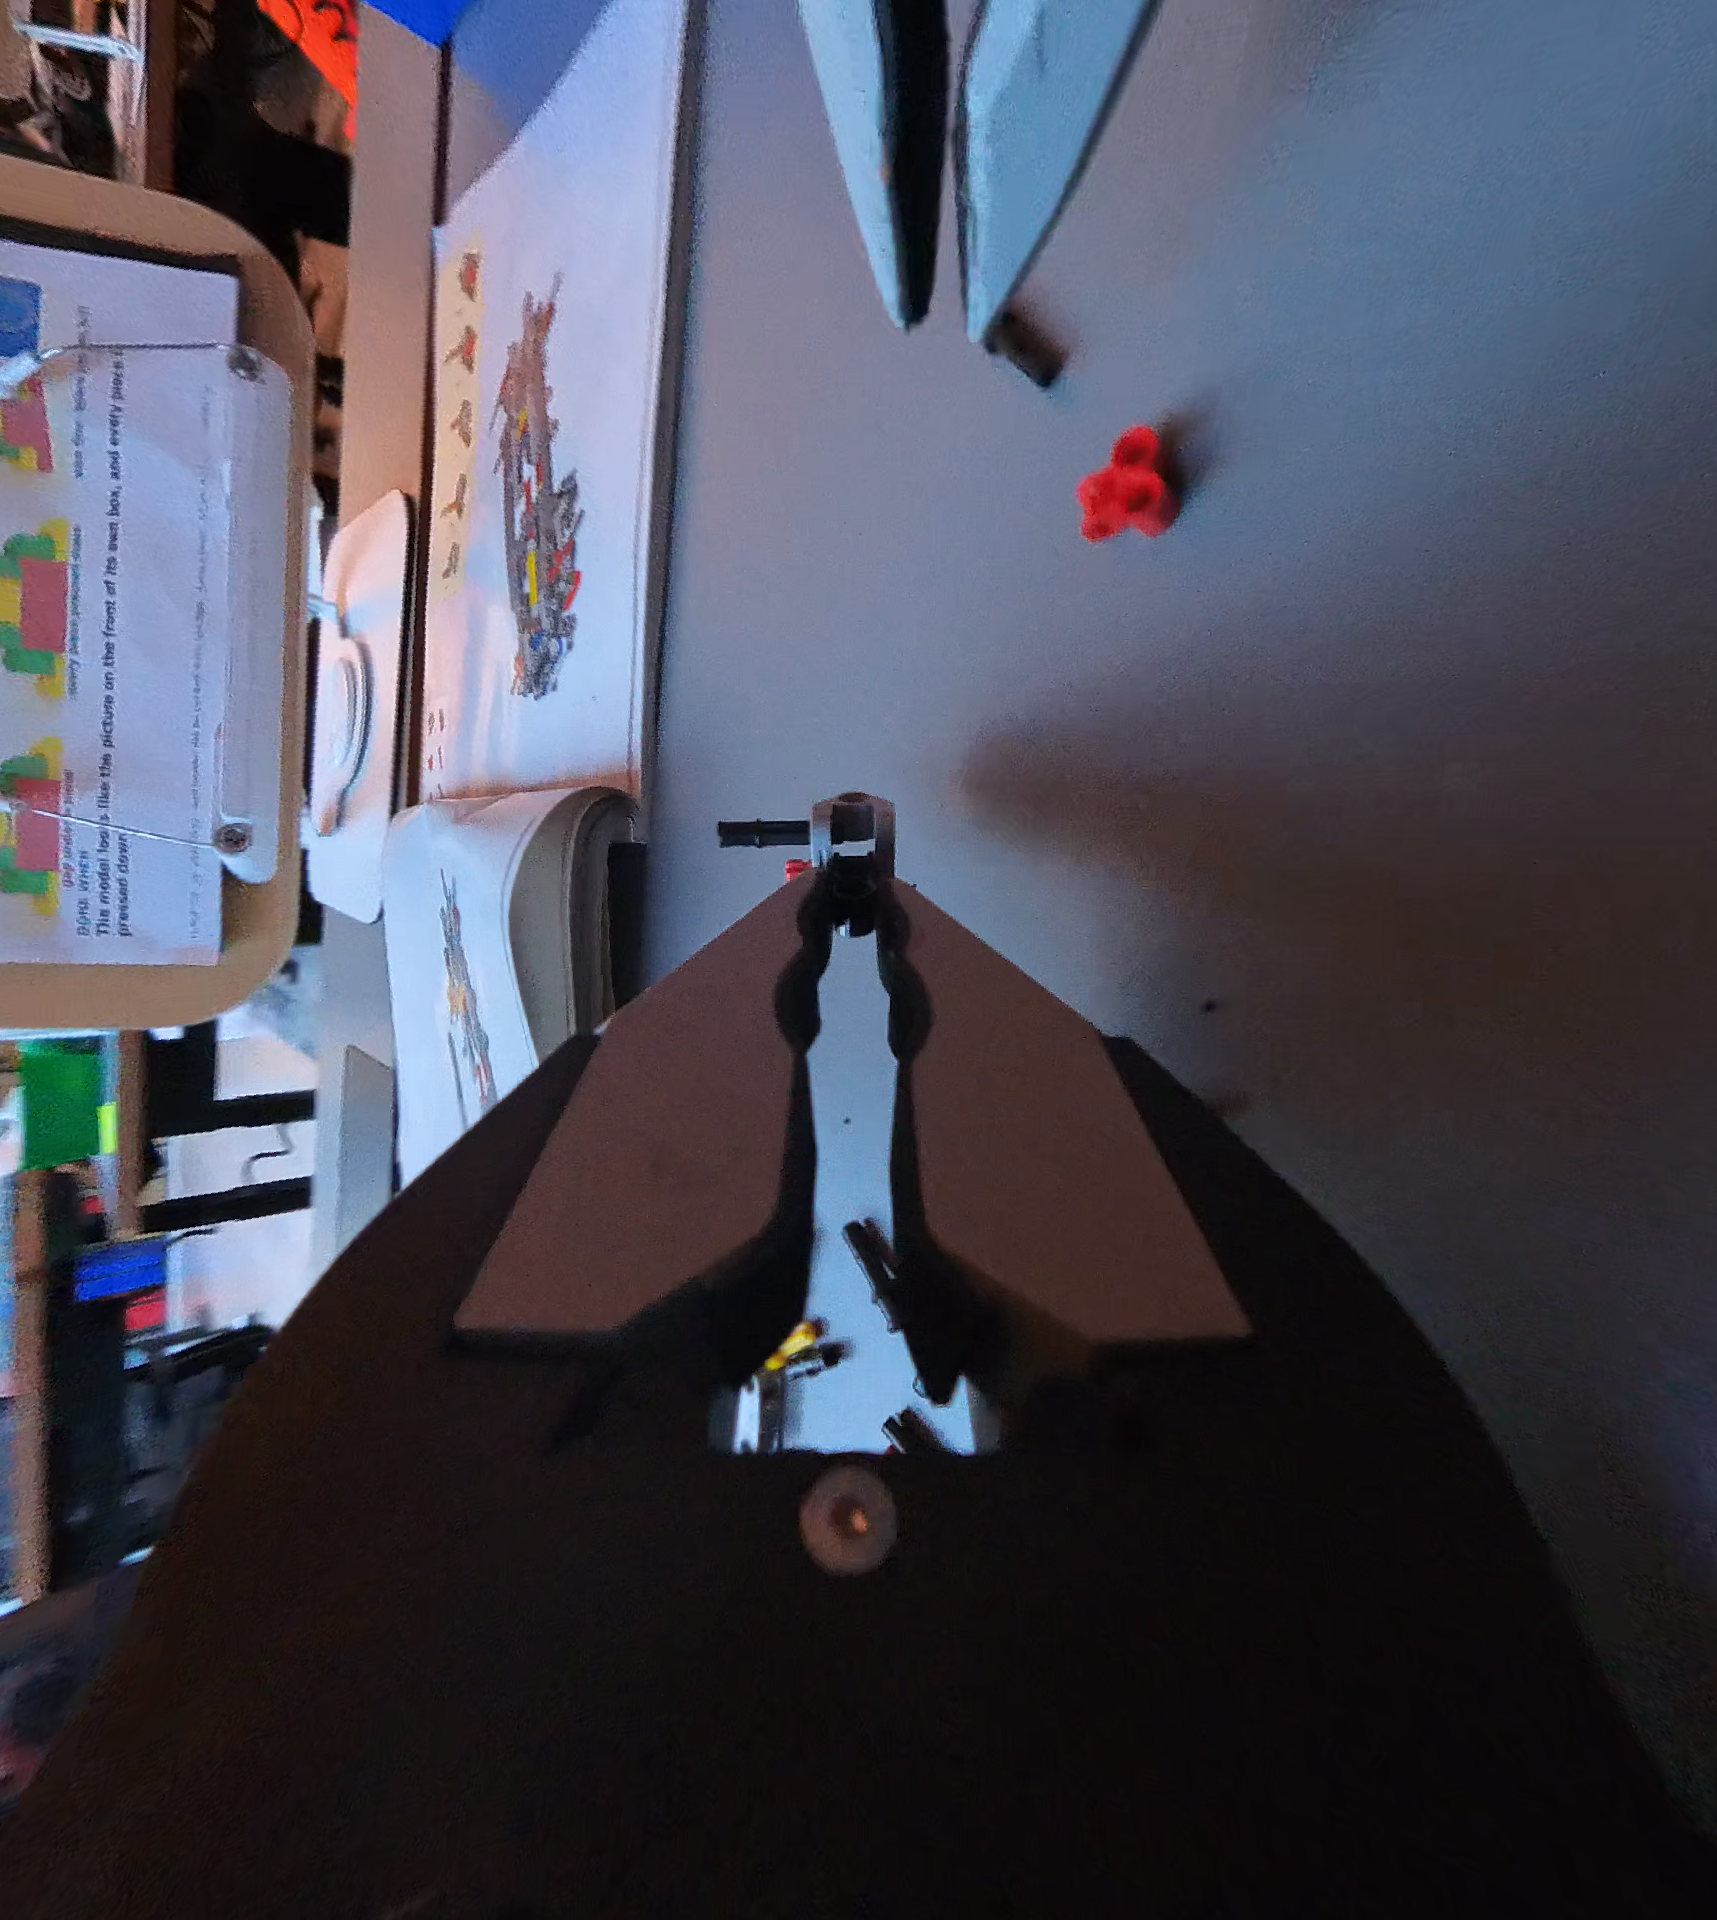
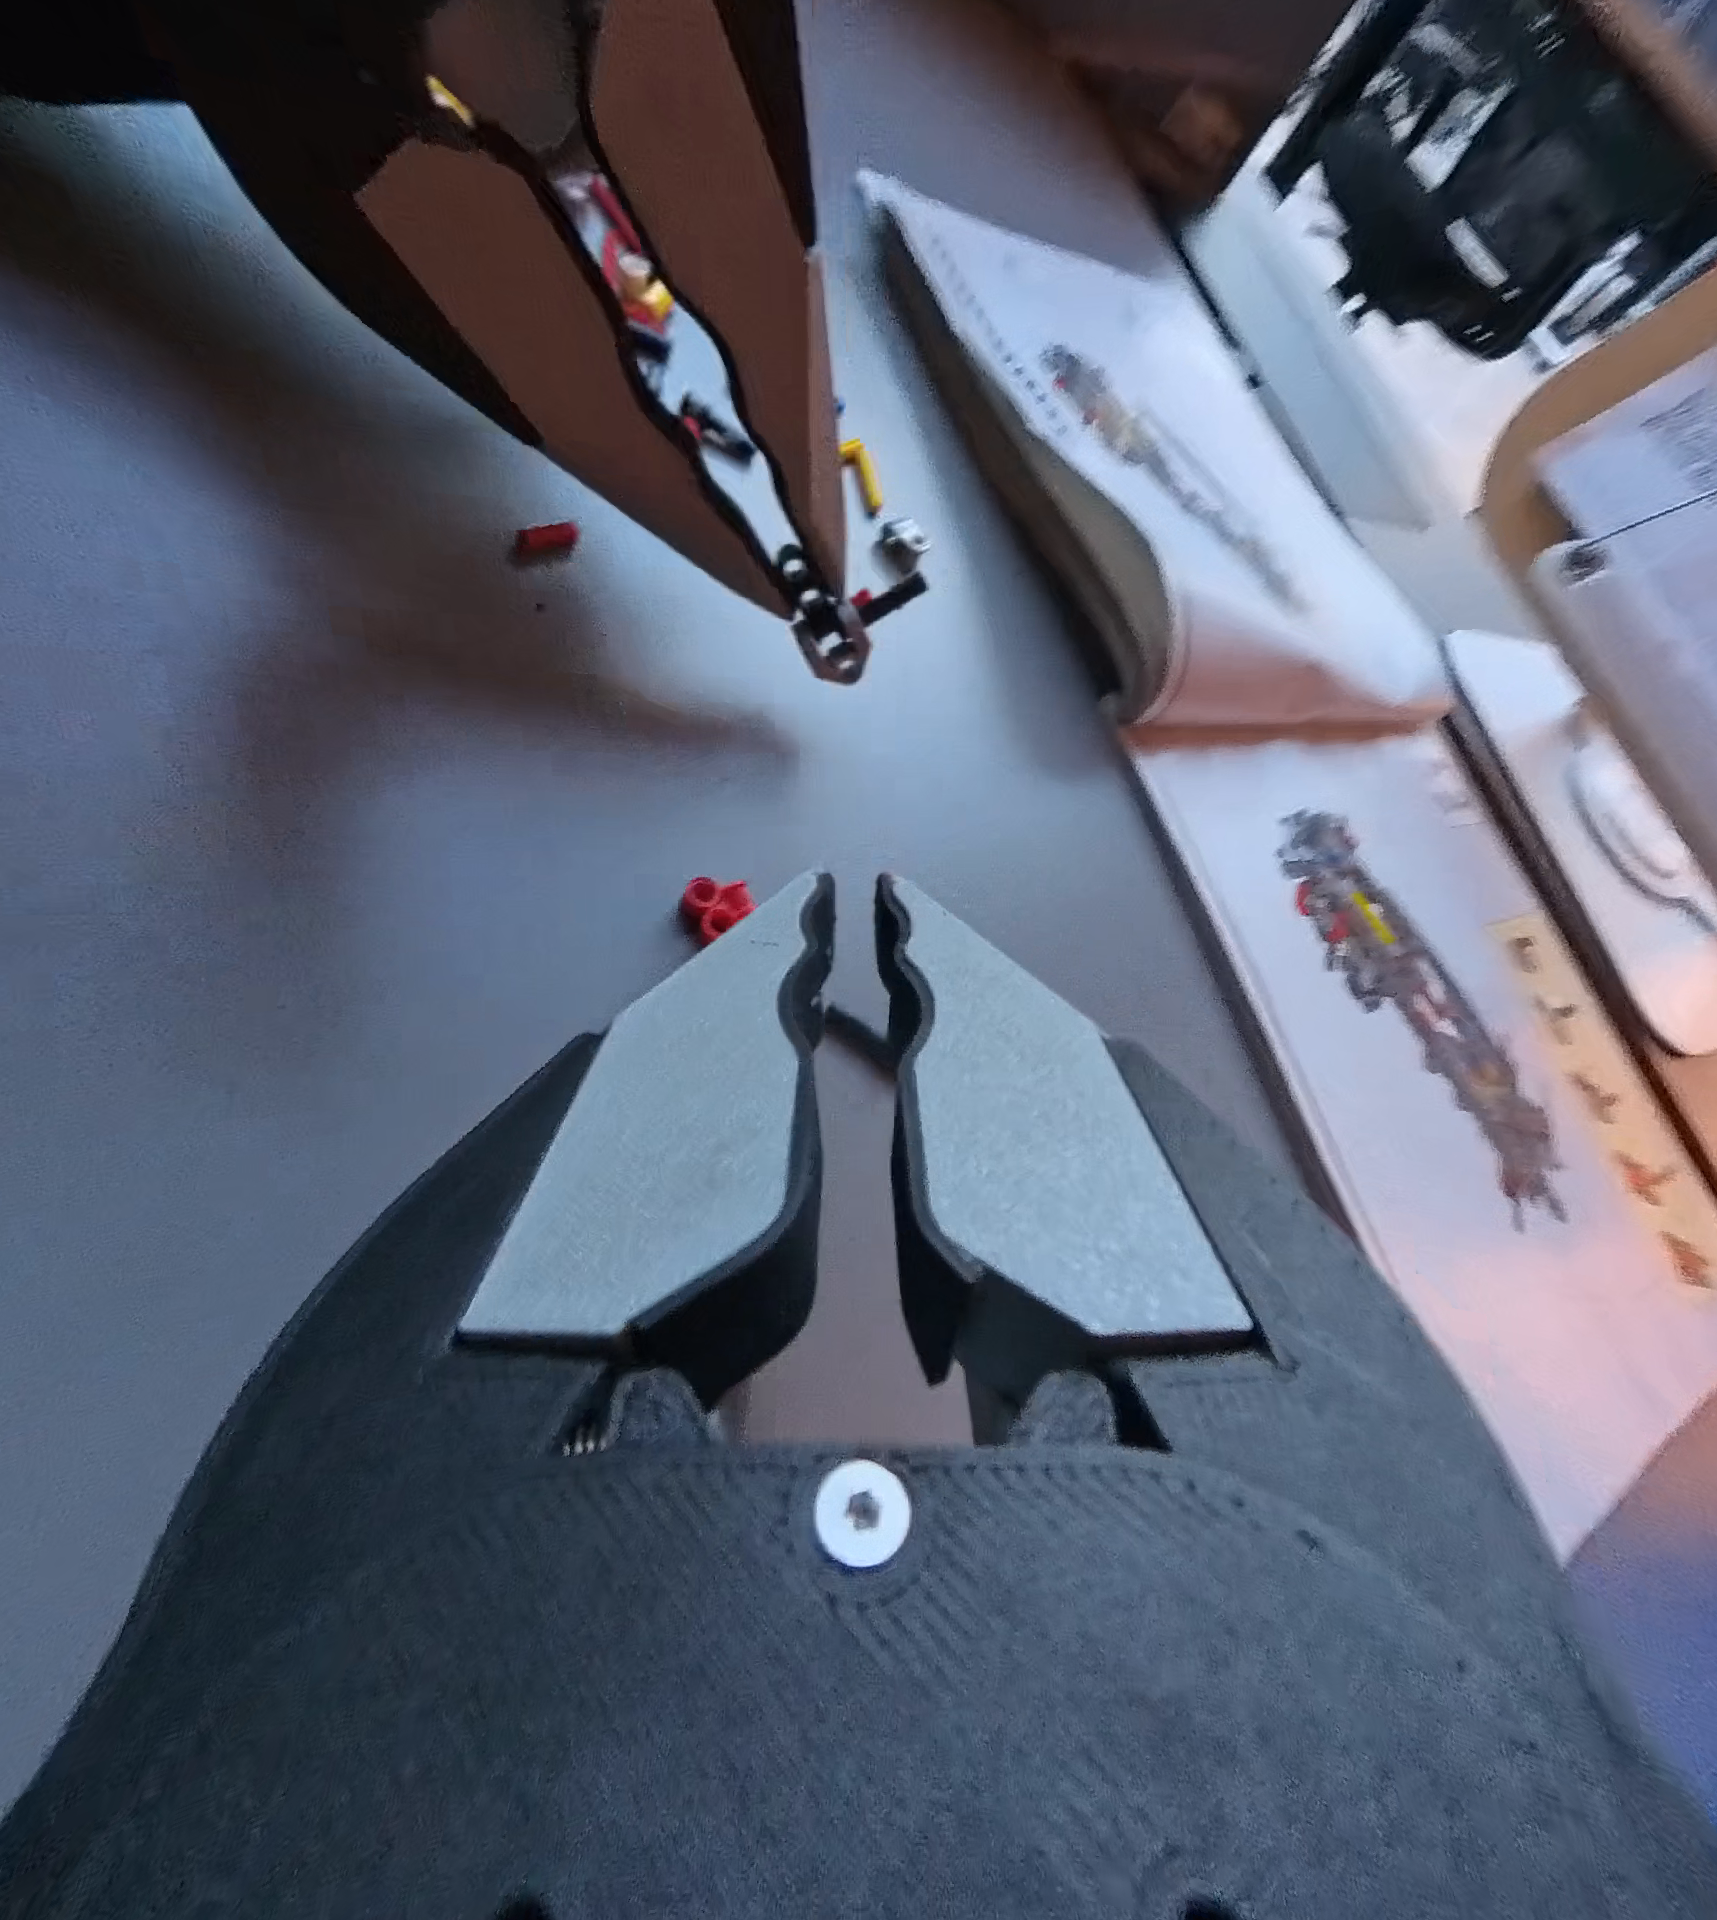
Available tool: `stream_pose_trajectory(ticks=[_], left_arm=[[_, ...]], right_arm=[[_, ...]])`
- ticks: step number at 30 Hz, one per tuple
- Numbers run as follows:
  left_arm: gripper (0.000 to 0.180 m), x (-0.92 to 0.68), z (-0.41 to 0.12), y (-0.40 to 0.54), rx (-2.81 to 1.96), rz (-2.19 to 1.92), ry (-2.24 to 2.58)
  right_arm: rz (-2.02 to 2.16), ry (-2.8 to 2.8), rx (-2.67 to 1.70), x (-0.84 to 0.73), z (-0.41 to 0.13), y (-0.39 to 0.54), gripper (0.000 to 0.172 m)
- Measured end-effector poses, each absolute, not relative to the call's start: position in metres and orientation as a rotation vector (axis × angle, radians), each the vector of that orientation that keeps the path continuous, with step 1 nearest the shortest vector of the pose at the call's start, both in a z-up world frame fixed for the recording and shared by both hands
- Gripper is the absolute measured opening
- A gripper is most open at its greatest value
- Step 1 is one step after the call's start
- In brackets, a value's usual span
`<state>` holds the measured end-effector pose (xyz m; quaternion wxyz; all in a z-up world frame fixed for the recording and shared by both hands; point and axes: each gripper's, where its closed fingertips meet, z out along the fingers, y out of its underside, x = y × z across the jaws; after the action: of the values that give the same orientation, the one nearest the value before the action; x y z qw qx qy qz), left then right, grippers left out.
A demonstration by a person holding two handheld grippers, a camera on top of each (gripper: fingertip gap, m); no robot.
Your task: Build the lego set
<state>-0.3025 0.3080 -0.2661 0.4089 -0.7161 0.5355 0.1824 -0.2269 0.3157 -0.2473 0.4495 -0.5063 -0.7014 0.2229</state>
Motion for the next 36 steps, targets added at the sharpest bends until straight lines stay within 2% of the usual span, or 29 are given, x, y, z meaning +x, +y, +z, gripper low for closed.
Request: stream_pose_trajectory(ticks=[7, 14, 22, 27, 36], left_arm=[[0.006, -0.304, -0.278, 0.307, -1.772, 0.559, 1.416], [0.011, -0.300, -0.281, 0.301, -1.808, 0.476, 1.396], [0.011, -0.293, -0.281, 0.297, -1.812, 0.413, 1.399], [0.011, -0.292, -0.281, 0.296, -1.812, 0.395, 1.401], [0.021, -0.288, -0.277, 0.291, -1.821, 0.306, 1.385]], right_arm=[[0.698, -1.827, -1.360, -0.223, -0.260, 0.298, 0.012], [0.650, -1.892, -1.432, -0.223, -0.283, 0.298, 0.016], [0.633, -1.890, -1.431, -0.227, -0.285, 0.299, 0.013], [0.620, -1.896, -1.420, -0.229, -0.285, 0.298, 0.005], [0.568, -1.900, -1.356, -0.234, -0.284, 0.296, 0.004]])
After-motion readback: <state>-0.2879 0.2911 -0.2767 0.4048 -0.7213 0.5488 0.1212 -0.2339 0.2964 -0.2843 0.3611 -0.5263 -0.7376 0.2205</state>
